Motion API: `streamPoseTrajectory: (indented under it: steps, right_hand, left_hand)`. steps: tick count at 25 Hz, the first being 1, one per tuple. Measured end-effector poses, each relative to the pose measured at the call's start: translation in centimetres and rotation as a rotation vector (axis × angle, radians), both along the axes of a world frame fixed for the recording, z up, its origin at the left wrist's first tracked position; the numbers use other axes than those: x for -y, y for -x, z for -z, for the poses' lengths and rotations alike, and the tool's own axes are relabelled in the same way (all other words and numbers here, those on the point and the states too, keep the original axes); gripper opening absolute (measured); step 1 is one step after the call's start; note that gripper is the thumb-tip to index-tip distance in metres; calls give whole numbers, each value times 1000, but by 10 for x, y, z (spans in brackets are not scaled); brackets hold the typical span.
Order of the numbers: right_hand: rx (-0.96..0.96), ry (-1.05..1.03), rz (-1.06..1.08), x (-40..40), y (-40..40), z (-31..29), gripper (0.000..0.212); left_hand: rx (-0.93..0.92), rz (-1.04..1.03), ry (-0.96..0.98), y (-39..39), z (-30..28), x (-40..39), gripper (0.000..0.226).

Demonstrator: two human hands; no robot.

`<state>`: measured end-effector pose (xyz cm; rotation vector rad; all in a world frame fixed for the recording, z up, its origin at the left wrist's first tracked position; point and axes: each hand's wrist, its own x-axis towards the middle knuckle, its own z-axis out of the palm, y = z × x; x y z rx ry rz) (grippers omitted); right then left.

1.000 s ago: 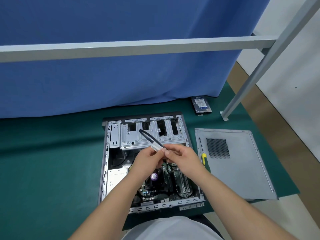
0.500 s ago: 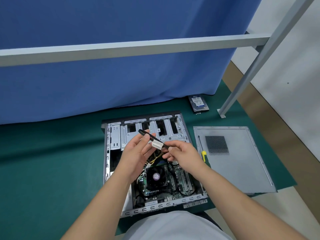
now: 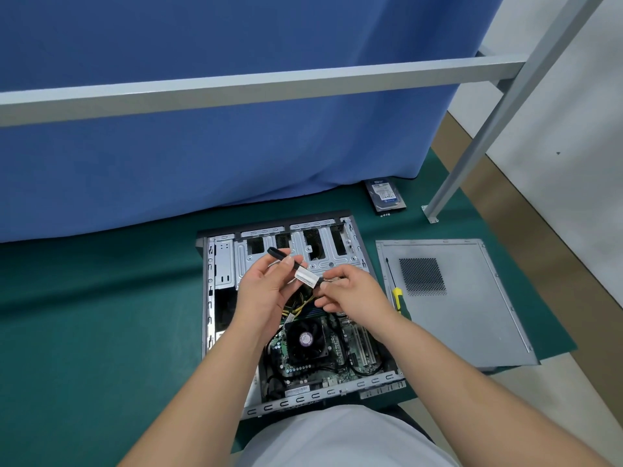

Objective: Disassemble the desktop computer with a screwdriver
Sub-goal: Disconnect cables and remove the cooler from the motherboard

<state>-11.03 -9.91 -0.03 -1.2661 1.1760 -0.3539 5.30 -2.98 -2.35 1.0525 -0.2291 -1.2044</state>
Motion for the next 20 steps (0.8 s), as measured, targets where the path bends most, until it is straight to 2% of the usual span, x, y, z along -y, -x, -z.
streamPoseTrajectory:
  steps: [2,4,8,11,16,20]
  right_hand:
    - [-17,-78,-13,0,-1,-2,8]
    - [-23,-72,-60,0,-1,-1,11]
    - [21,123,-169,-1,-1,1,7]
    - [-18,219,-208,0,0,8,8]
    - [-54,66,-133,13,8,15,14]
    - [-24,53,-168,15,7,15,11]
  left_hand:
    - [25,-14,-6,-1,0,4,19]
    - [44,-30,-47,-6,2,9,16]
    - [-58,-29,-243,-15,6,23,13]
    - [-165,-2,-346,-15,11,28,22]
    - [-230,18,-270,-13,16,37,31]
    - [-213,10,-339,-7,14,57,20]
